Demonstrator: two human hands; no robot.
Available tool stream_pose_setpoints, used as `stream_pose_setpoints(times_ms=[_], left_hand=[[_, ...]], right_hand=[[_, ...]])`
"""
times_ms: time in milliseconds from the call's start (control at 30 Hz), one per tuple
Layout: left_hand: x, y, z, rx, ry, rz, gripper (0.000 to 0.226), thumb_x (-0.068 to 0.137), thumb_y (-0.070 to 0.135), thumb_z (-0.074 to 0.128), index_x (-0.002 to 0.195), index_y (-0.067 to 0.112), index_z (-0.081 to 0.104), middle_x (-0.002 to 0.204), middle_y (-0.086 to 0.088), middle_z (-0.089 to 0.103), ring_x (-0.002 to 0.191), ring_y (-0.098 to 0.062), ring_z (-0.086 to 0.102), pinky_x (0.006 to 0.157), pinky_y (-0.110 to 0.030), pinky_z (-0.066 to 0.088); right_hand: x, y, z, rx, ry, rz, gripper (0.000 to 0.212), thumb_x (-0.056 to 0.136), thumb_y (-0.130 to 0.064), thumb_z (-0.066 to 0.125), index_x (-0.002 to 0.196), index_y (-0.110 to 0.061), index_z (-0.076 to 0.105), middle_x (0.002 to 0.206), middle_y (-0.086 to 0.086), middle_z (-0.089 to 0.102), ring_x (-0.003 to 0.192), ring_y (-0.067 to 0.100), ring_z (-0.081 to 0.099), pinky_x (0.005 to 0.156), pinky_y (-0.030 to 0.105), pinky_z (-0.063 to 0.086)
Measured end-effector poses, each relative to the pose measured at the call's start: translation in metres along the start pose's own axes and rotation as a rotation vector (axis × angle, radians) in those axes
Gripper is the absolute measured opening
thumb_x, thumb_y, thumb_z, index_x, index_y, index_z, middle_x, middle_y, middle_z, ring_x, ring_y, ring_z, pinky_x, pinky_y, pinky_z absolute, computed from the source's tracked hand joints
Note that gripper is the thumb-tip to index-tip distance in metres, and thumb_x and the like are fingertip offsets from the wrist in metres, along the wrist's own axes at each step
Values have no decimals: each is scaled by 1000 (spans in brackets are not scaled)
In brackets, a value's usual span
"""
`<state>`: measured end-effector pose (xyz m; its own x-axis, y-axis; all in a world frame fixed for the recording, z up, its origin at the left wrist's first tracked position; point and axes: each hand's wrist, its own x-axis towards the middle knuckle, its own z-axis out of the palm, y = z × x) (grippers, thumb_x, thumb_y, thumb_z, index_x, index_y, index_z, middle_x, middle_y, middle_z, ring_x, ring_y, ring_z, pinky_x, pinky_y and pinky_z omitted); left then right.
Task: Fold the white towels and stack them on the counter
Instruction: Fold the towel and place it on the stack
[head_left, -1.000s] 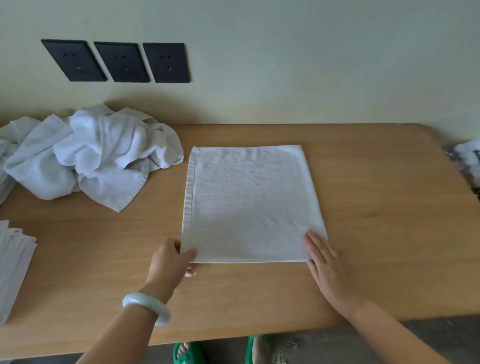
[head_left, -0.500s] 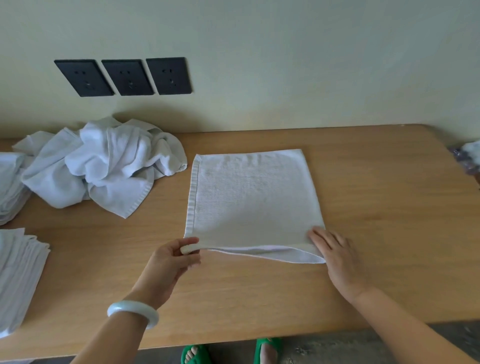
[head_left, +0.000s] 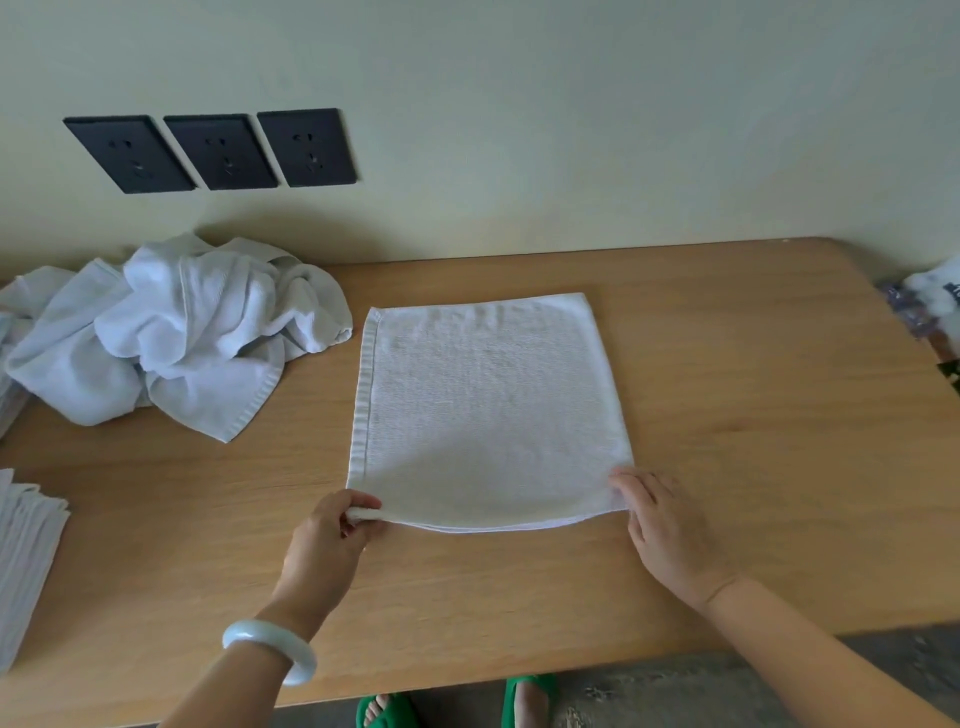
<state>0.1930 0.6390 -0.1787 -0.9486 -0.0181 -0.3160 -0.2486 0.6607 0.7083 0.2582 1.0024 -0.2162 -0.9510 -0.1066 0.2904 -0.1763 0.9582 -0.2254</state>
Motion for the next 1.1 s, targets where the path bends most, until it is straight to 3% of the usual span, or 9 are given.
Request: stream_pose_setpoints(times_ms=[167, 333, 467, 533, 633, 800, 933, 1033, 1100], left_hand=[[5, -2, -2, -49, 19, 1, 20, 85, 12, 71, 83, 31, 70, 68, 6, 69, 71, -18, 65, 64, -32, 49], [4, -5, -4, -97, 18, 7, 25, 84, 13, 73, 79, 38, 72, 67, 9, 70, 64, -10, 65, 67, -32, 51], [5, -10, -9, -109, -12, 18, 36, 82, 10, 74, 83, 46, 69, 69, 6, 71, 63, -6, 65, 65, -24, 50], [6, -13, -10, -83, -20, 24, 34, 80, 7, 76, 79, 41, 72, 72, 4, 71, 66, -2, 62, 61, -16, 47], [5, -12, -10, -32, -7, 120, 35, 77, 0, 76, 82, 34, 70, 80, 6, 68, 77, -2, 57, 62, -8, 44], [8, -20, -6, 64, 26, 300, 37, 74, -10, 75, 81, 25, 69, 85, 10, 57, 80, -9, 56, 67, -8, 42], [5, -35, -14, 281, 51, 477, 30, 70, 5, 83, 81, 30, 70, 100, 13, 49, 94, -6, 46, 81, -18, 43], [-5, -39, -32, 424, -117, 671, 20, 73, 28, 80, 78, 41, 65, 115, 24, 51, 116, -2, 42, 97, -28, 42], [-10, -34, -50, 405, -334, 685, 11, 79, 53, 66, 81, 43, 63, 113, 32, 57, 121, 7, 45, 101, -23, 37]], right_hand=[[0, -11, -14, 140, -50, 325, 16, 80, -1, 68, 90, -13, 66, 105, 2, 54, 84, 17, 56, 67, 29, 51], [1, -27, -14, 269, -17, 572, 26, 84, 4, 59, 100, -16, 56, 104, -5, 48, 73, 8, 52, 59, 26, 51], [-4, -20, -15, 490, -28, 567, 36, 82, 13, 59, 86, -23, 62, 96, -10, 60, 87, 3, 58, 74, 11, 47], [-8, -17, -18, 536, -98, 566, 39, 81, 12, 63, 94, -24, 66, 103, -15, 58, 93, 3, 59, 80, 4, 43], [-11, -15, -18, 408, -115, 488, 40, 79, 13, 67, 106, -17, 65, 105, -14, 52, 89, 4, 57, 80, 1, 39], [-2, -9, -15, 190, -17, 337, 23, 73, 3, 77, 87, -14, 71, 90, -10, 64, 84, 8, 49, 77, 8, 36], [-20, 5, -23, 143, -99, 195, 7, 82, -22, 72, 87, -22, 76, 107, -18, 69, 103, 5, 50, 87, 24, 42], [-40, 22, -39, 250, -350, 93, 31, 93, -57, 42, 92, -43, 69, 107, -42, 58, 101, -11, 54, 85, 15, 42], [-35, 18, -61, 366, -523, 152, 11, 88, -56, 55, 92, -57, 65, 95, -38, 63, 86, -15, 58, 75, 6, 41]])
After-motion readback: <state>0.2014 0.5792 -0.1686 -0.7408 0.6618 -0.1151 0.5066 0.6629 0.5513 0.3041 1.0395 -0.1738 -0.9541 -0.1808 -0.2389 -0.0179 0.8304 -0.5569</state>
